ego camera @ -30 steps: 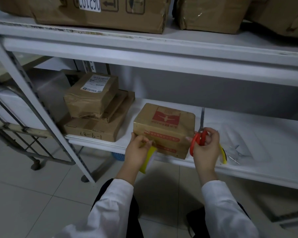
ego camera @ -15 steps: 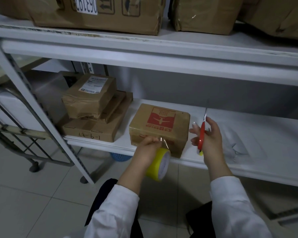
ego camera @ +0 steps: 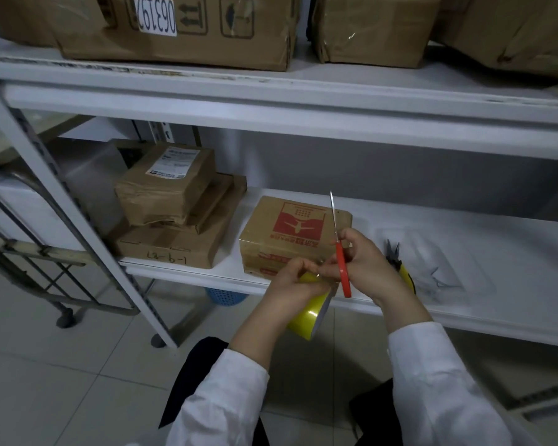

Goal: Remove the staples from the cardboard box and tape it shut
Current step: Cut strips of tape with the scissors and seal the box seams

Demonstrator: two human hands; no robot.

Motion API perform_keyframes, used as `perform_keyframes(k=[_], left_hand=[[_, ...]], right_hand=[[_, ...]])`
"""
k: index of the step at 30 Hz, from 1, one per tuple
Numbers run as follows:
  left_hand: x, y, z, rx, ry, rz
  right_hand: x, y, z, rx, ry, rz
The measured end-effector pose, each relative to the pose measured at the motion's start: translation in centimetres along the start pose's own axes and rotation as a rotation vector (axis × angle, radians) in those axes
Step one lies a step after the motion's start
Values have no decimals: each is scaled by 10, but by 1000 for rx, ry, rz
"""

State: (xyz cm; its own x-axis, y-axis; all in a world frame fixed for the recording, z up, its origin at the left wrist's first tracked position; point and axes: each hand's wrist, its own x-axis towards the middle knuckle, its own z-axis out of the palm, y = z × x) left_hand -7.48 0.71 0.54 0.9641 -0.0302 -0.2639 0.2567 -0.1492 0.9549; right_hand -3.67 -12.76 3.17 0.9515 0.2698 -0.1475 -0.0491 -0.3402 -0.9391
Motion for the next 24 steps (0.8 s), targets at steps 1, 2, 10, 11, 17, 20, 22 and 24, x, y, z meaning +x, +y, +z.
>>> perform_keyframes(k=[1, 2, 10, 11, 17, 20, 22, 24], left_hand=[[0, -1, 0, 7, -5, 0], [-1, -1, 1, 9, -11, 0], [2, -3, 15, -35, -35, -18], [4, -4, 15, -42, -42, -25], [9, -8, 18, 36, -8, -64], [12, -8, 24, 14, 1, -79], [18, -9, 28, 21, 38, -91], [22, -10, 31, -6, 109, -117]], right_hand=[[-1, 0, -3, -11, -12, 1], [-2, 1, -5, -20, -22, 1], [-3, 12, -20, -3, 19, 21], [-3, 14, -20, 8, 23, 23], [2, 16, -17, -27, 135, -23], [8, 11, -22, -133, 162, -66], [13, 10, -24, -197, 175, -90], [18, 9, -25, -274, 176, -108]])
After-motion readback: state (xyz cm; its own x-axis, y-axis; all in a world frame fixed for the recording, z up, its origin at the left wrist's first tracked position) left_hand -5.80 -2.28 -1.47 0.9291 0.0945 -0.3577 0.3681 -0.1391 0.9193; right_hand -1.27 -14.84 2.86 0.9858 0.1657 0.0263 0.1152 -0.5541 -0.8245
